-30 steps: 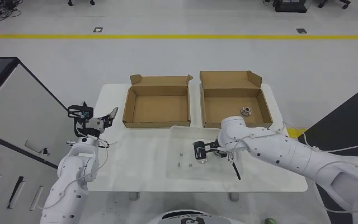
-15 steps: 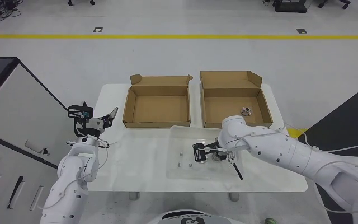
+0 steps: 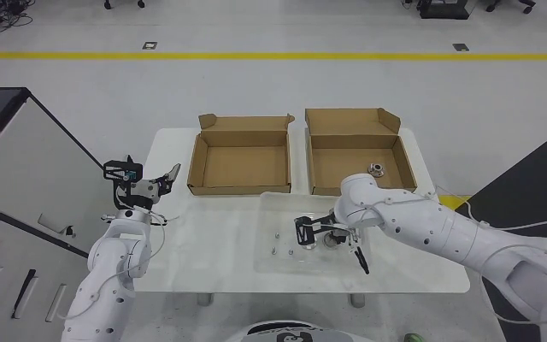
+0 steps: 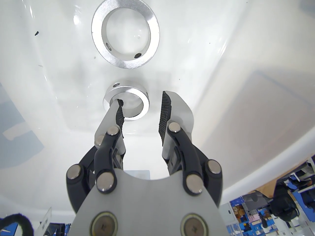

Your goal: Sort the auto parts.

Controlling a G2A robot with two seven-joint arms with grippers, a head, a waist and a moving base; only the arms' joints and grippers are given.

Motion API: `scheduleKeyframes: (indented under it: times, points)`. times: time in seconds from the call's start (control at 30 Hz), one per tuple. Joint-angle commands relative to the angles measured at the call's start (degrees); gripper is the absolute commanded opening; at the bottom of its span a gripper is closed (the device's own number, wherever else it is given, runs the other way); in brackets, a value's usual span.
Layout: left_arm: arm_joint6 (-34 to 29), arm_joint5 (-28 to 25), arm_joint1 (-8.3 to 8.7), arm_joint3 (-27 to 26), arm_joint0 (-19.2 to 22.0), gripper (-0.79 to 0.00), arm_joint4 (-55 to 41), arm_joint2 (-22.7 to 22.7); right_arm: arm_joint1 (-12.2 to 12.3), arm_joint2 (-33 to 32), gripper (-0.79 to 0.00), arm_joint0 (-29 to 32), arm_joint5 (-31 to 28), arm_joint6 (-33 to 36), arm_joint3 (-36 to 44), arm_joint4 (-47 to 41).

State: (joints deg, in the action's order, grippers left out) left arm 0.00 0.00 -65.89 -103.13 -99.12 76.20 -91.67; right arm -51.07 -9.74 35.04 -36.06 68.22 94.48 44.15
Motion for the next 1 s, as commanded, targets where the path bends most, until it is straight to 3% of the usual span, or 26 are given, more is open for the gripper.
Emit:
scheduleKeyframes:
  times: [0.0,0.3,0.4,0.43,0.47,0.77,0.97]
  points:
    - [0.0,0.0,0.0,0.0,0.0,0.0,0.0,0.0,-0.1,0.0,-0.44,0.0,-0.1,-0.1,-0.2,0.0]
    - [0.0,0.0,0.0,0.0,0.0,0.0,0.0,0.0,-1.4,0.0,-0.493,0.8,-0.6,-0.6,-2.6,0.1]
    - [0.0,0.0,0.0,0.0,0.0,0.0,0.0,0.0,-1.8,0.0,-0.585,1.0,-0.5,-0.5,-3.5,0.0]
    - [0.0,0.0,0.0,0.0,0.0,0.0,0.0,0.0,-2.0,0.0,-0.748,1.0,-0.4,-0.4,-3.7,-0.1]
    - [0.0,0.0,0.0,0.0,0.0,0.0,0.0,0.0,-2.0,0.0,-0.785,0.9,-0.3,-0.3,-3.8,-0.2]
    - [0.0,0.0,0.0,0.0,0.0,0.0,0.0,0.0,-1.7,-1.0,-0.785,-0.4,1.7,1.7,-2.9,-4.3]
    - [0.0,0.0,0.0,0.0,0.0,0.0,0.0,0.0,0.8,-5.2,-0.785,-1.2,3.6,3.6,1.5,-10.1]
